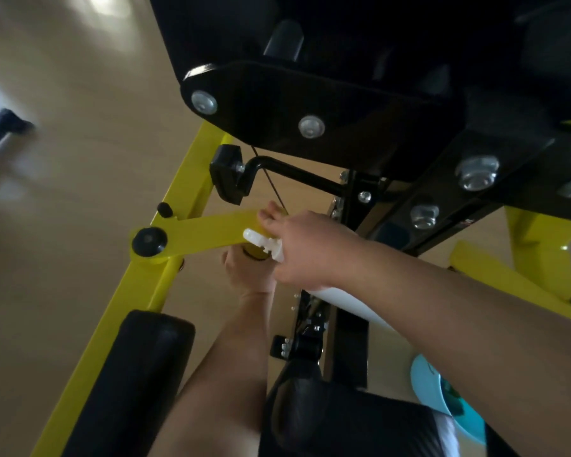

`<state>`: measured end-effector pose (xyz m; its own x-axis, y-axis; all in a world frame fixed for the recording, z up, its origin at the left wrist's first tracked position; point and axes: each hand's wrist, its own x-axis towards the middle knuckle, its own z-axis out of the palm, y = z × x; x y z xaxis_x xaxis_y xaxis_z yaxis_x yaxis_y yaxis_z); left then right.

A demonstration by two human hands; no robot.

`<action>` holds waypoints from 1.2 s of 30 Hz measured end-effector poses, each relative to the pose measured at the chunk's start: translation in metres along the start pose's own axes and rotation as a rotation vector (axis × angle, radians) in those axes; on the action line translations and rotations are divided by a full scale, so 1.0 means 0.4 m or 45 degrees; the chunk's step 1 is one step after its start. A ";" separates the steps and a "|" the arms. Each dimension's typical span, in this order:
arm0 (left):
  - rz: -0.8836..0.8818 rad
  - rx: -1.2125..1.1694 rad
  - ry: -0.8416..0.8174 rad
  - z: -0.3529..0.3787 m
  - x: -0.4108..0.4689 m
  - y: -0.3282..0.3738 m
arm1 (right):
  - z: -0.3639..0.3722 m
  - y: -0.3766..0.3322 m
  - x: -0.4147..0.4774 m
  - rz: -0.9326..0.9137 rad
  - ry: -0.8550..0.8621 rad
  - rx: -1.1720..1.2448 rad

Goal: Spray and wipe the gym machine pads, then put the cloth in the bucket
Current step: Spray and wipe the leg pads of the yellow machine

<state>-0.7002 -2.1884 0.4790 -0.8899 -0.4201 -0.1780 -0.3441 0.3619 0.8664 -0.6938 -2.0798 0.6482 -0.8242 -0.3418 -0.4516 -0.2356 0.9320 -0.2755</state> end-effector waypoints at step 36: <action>-0.343 -0.292 -0.787 -0.365 -0.246 0.162 | 0.049 -0.072 -0.419 0.553 0.528 0.077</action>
<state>-0.5912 -2.2451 0.6209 -0.8129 0.1033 -0.5732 -0.5650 0.0993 0.8191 -0.5388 -2.0517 0.7154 -0.9735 0.1553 -0.1680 0.1870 0.9632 -0.1931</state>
